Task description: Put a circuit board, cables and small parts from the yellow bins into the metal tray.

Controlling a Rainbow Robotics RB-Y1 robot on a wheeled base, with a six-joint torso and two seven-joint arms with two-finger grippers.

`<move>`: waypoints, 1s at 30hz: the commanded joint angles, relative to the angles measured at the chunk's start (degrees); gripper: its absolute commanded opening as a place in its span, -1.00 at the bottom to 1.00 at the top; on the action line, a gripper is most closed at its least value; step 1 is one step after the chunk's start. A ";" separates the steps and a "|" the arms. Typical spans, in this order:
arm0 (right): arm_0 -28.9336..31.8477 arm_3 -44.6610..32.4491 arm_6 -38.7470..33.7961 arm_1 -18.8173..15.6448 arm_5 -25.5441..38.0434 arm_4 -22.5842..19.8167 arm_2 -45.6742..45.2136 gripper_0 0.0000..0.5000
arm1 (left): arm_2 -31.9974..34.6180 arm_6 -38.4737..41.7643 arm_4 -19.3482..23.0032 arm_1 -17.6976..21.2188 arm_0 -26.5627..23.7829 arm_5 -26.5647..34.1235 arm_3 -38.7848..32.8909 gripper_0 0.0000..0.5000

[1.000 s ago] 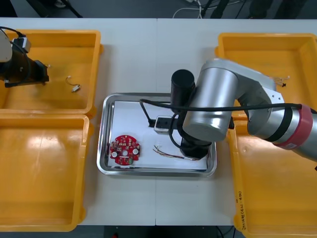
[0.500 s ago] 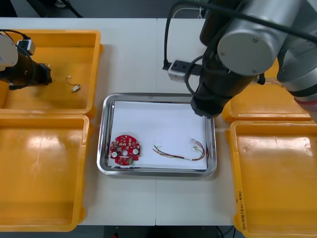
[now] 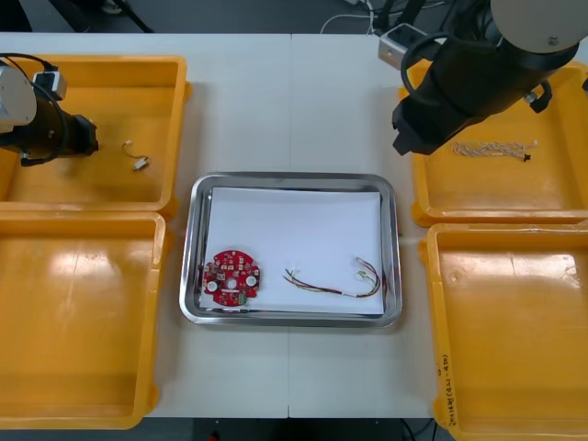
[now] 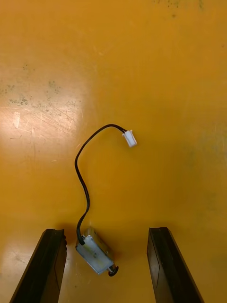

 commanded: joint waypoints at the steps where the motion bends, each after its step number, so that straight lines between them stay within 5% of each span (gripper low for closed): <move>1: -2.80 0.93 -1.17 -3.37 0.25 3.29 -2.26 1.00 | -0.44 -3.25 -0.42 -0.48 -1.31 -0.81 -0.56 1.00; 21: -2.97 17.89 0.33 -5.04 0.25 15.33 -10.61 1.00 | -0.44 -4.22 -1.21 -0.30 -0.17 -0.45 -0.47 1.00; 30: -2.97 23.60 0.15 -4.69 0.25 17.62 -14.22 1.00 | -0.44 -4.31 -1.39 -0.12 0.18 -0.45 -0.56 1.00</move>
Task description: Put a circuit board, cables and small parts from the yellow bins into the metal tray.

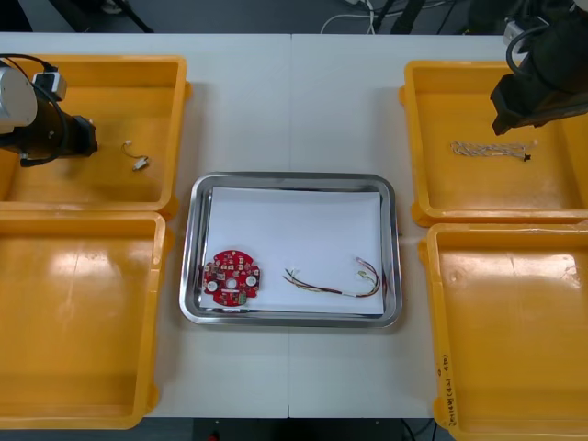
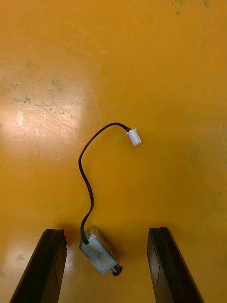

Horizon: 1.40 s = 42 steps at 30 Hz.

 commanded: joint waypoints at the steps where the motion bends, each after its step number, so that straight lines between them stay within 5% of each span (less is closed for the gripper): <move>1: -3.16 2.38 0.13 -1.60 0.25 2.43 -3.30 1.00 | -0.36 -4.40 -0.78 -0.05 0.04 -0.44 -0.50 1.00; 2: -3.25 2.82 0.04 -1.43 0.25 2.79 -3.30 1.00 | -0.44 -4.40 -0.78 -0.05 0.13 -0.44 -0.59 0.95; 4: -4.48 5.37 -0.05 -0.81 0.25 4.54 -3.39 1.00 | -0.44 -4.57 -0.78 -0.05 0.31 -0.70 -0.59 -0.16; 6: -5.89 7.83 -0.14 -0.02 0.25 5.86 -3.83 1.00 | -0.44 -4.66 -0.78 -0.05 0.48 -0.97 -0.59 -0.99; 13: -10.55 17.41 -1.72 3.49 0.25 11.84 -9.28 1.00 | -0.44 -5.27 -0.17 -0.05 0.83 -1.49 -0.59 -1.00; 24: -10.63 18.02 -8.66 7.54 -2.44 18.08 -12.44 1.00 | -0.27 -5.36 0.10 0.30 0.75 -0.70 -1.03 -1.00; 42: -13.09 29.98 -10.33 7.98 -15.27 19.57 -20.00 1.00 | 10.02 -5.19 -2.80 1.71 0.75 17.23 -11.22 -1.00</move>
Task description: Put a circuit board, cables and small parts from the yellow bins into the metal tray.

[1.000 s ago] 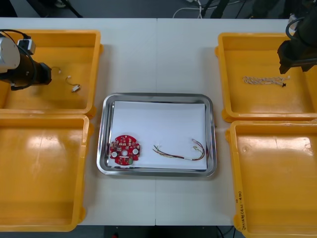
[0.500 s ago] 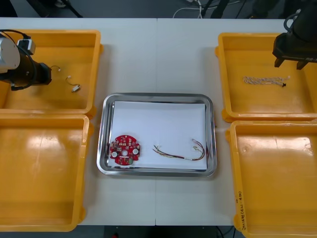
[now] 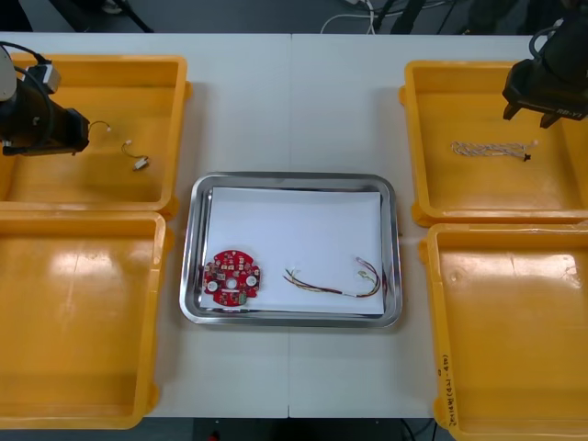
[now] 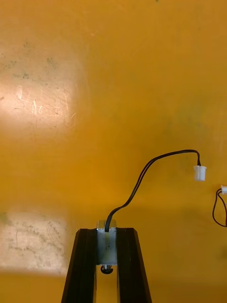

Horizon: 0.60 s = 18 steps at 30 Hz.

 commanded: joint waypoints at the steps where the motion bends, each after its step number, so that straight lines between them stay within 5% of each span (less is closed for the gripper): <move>1: -4.39 3.09 -1.61 0.24 -3.94 1.01 -3.68 1.00 | 3.70 -5.10 -1.48 1.70 0.17 4.52 -4.67 -1.00; 18: -7.29 14.87 -3.72 0.15 -15.01 3.56 -3.94 1.00 | 6.34 -2.63 -5.96 1.61 0.08 24.21 -21.64 -1.00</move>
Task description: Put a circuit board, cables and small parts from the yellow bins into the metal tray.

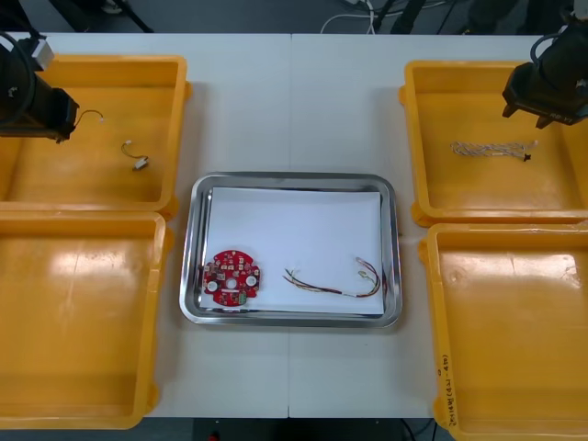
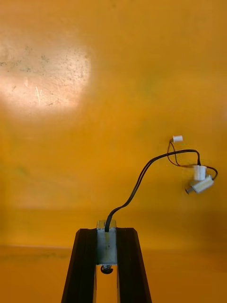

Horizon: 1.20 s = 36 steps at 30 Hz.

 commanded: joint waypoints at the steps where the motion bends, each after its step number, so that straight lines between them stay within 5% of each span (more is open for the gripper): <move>1: -5.11 3.78 -3.65 0.22 -2.47 1.37 -1.39 1.00 | 1.61 -2.64 -1.63 1.61 0.02 4.98 -6.47 -1.00; 17: -7.92 14.15 -27.38 0.22 -10.03 0.76 -2.09 1.00 | 0.73 -0.09 -1.10 -2.87 0.64 17.42 -21.50 -1.00; 25: -8.71 16.61 -44.52 0.22 -11.88 -2.32 -2.62 1.00 | -1.37 2.90 -0.57 -6.30 0.73 17.42 -26.95 -1.00; 36: -8.71 21.80 -48.39 0.22 -14.08 -1.70 -2.00 1.00 | -9.64 13.10 0.39 -9.99 0.73 17.42 -32.23 -0.99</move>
